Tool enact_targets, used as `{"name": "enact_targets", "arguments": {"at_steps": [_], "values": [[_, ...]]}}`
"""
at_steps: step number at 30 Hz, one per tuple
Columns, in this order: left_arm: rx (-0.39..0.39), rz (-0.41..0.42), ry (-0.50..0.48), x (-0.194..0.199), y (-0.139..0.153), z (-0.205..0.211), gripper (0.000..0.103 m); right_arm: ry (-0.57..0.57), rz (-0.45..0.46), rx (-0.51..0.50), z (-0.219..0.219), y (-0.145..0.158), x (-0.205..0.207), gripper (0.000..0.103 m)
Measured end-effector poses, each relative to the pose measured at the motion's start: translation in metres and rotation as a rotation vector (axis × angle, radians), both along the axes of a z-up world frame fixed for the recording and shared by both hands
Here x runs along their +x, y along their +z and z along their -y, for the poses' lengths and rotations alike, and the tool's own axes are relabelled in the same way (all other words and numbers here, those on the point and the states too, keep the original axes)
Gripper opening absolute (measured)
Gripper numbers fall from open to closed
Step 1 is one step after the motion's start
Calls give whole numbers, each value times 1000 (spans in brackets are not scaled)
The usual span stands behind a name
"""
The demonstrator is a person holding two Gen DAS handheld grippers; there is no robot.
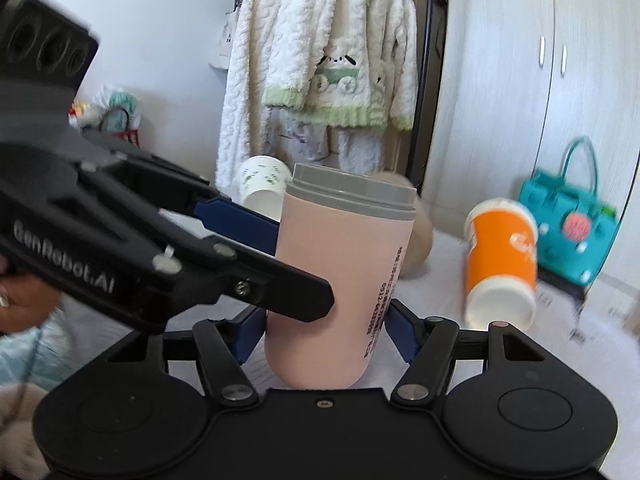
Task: Flip cup upright
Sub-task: 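Rotate the right tool to turn the pink bottle lid-up, then lower the upright pink bottle onto the table and open the right tool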
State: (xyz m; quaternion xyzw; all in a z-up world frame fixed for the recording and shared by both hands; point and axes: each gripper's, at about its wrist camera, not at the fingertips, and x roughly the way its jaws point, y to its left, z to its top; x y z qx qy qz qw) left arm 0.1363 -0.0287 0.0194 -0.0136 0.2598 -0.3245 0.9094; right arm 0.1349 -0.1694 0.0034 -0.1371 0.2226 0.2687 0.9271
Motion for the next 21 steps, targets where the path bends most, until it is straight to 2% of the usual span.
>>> {"name": "enact_targets", "arguments": {"at_steps": [4, 8, 16, 18, 21], "values": [[-28, 10, 18, 11, -3, 0, 53, -26, 32, 37, 4, -2, 11, 70], [-19, 61, 33, 17, -7, 8, 53, -64, 127, 37, 5, -7, 18, 69], [16, 57, 25, 28, -19, 21, 53, -107, 52, 81, 14, -15, 32, 68], [32, 78, 23, 24, -21, 25, 53, -110, 44, 97, 16, -15, 32, 68], [29, 73, 12, 22, -19, 26, 53, -108, 30, 88, 18, -15, 30, 69]]}}
